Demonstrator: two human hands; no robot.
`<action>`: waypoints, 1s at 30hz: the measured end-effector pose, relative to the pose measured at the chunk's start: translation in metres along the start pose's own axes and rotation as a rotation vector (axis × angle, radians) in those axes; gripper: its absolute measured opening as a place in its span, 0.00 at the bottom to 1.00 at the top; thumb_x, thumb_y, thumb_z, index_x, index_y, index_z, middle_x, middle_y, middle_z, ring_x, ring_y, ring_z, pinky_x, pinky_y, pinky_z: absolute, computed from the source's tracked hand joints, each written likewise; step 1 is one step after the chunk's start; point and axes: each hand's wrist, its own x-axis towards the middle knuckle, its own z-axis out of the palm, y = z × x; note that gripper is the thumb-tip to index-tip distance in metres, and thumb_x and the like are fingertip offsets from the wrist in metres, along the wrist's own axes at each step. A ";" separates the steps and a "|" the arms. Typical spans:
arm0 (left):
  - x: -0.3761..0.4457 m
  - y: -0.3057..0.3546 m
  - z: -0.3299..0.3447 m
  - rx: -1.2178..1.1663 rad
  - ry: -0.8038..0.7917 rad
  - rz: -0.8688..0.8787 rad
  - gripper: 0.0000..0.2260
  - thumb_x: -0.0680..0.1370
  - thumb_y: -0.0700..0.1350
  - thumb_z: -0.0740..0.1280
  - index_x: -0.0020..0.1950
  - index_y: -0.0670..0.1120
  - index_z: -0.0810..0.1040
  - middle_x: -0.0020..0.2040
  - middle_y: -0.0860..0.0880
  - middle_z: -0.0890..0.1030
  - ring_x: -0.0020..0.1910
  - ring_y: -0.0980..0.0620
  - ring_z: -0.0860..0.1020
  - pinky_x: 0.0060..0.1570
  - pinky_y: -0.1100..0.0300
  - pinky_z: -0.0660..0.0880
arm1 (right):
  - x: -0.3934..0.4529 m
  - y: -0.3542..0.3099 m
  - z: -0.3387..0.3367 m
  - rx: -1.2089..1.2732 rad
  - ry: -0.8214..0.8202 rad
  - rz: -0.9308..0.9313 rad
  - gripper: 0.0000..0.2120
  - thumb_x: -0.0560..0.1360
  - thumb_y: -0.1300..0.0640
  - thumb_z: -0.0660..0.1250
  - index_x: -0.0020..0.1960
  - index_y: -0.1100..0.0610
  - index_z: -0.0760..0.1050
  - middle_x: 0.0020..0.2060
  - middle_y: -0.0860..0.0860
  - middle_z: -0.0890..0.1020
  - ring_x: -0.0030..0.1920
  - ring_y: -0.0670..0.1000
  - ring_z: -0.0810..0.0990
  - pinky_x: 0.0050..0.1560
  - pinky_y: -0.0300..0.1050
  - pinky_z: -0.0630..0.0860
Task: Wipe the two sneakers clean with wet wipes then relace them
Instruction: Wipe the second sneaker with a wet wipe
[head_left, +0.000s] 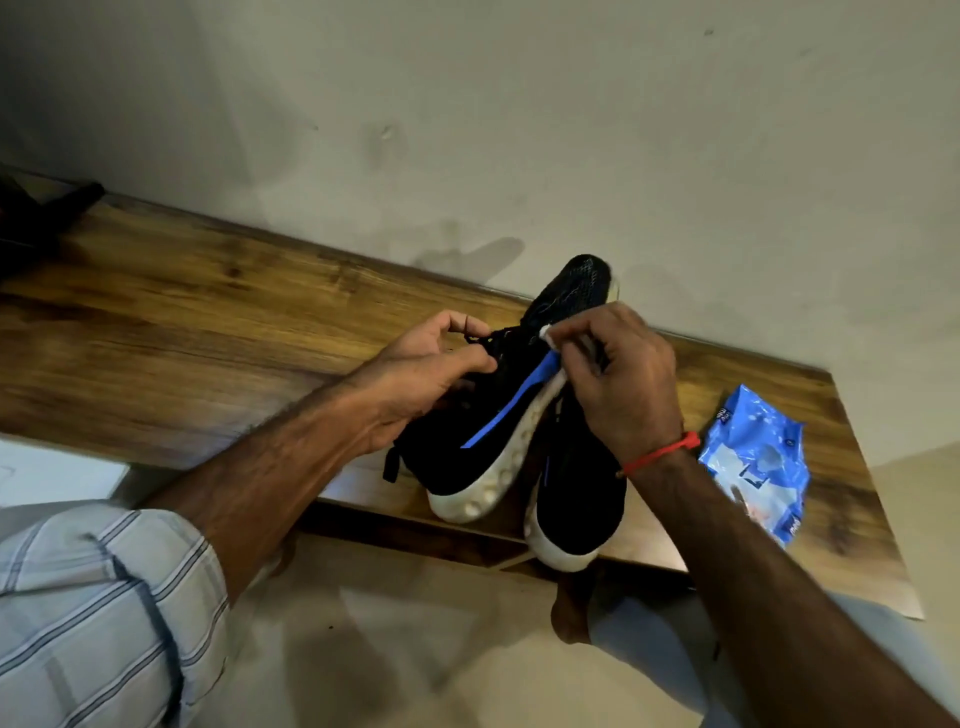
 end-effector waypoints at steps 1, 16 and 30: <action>0.000 0.000 0.000 0.005 -0.008 0.016 0.12 0.79 0.36 0.69 0.60 0.49 0.77 0.39 0.49 0.84 0.32 0.56 0.79 0.28 0.62 0.77 | 0.004 0.004 -0.001 -0.021 0.031 0.025 0.05 0.73 0.67 0.71 0.45 0.59 0.82 0.41 0.52 0.82 0.44 0.44 0.78 0.51 0.24 0.67; 0.008 -0.011 0.000 0.272 -0.165 0.199 0.45 0.79 0.31 0.67 0.81 0.66 0.48 0.33 0.48 0.76 0.31 0.51 0.72 0.30 0.58 0.71 | 0.001 0.011 -0.004 -0.166 -0.053 0.044 0.07 0.71 0.68 0.70 0.46 0.59 0.82 0.43 0.54 0.83 0.46 0.56 0.82 0.52 0.38 0.71; 0.002 -0.014 0.003 0.229 -0.270 0.211 0.42 0.82 0.33 0.64 0.82 0.64 0.45 0.33 0.50 0.75 0.30 0.57 0.73 0.30 0.63 0.74 | 0.005 0.001 -0.014 -0.107 -0.009 0.070 0.07 0.71 0.67 0.71 0.46 0.58 0.83 0.43 0.52 0.85 0.45 0.52 0.83 0.52 0.37 0.74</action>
